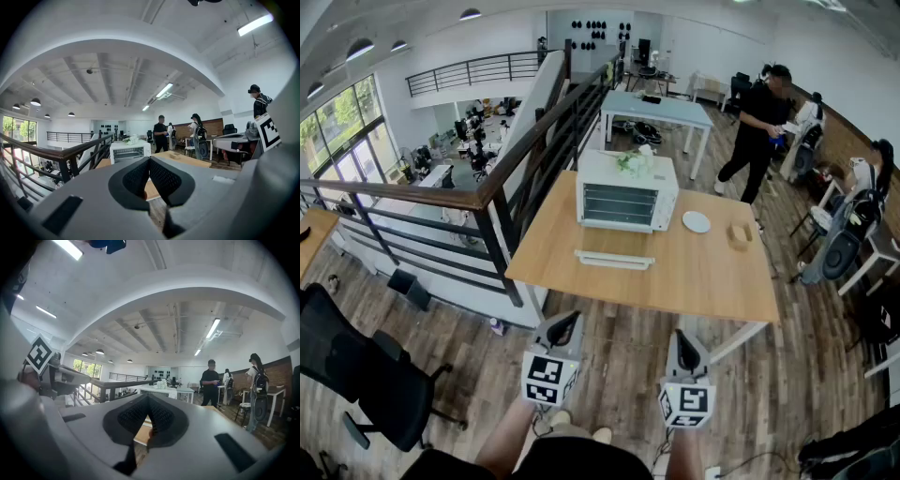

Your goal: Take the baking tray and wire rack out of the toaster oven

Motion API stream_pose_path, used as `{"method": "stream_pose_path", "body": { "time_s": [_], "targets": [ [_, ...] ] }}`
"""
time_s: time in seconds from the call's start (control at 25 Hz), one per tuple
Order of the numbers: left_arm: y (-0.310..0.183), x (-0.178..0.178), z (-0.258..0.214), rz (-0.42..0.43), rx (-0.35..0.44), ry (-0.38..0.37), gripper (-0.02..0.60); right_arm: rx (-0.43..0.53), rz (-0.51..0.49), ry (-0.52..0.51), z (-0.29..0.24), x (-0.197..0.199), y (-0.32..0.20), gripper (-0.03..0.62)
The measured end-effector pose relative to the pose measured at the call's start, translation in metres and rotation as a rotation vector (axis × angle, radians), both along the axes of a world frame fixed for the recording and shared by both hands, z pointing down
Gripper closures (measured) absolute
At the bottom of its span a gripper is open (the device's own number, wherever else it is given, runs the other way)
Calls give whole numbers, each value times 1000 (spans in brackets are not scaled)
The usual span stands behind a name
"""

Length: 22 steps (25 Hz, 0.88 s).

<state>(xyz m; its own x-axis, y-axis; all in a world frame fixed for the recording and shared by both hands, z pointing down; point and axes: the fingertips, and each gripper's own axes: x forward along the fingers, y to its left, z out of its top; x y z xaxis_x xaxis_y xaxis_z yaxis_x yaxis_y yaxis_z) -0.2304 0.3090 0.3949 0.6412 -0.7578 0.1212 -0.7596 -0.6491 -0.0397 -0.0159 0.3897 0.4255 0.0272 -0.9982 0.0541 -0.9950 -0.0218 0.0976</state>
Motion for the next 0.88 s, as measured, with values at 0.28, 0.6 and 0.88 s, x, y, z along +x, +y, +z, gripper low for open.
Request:
{"method": "stream_pose_path", "body": {
  "time_s": [0.28,0.6,0.88],
  "targets": [
    [5,9,7,-3,-6,-2,578,24,-23,-11,-20,1,7,595],
    [-1,13,14,-17,-22,-17,578,3,-20,-8,-9,9,1,595],
    [-41,26,19,-24,-16,-11,578,-14,-23,-11,0,21,-40,595]
  ]
}}
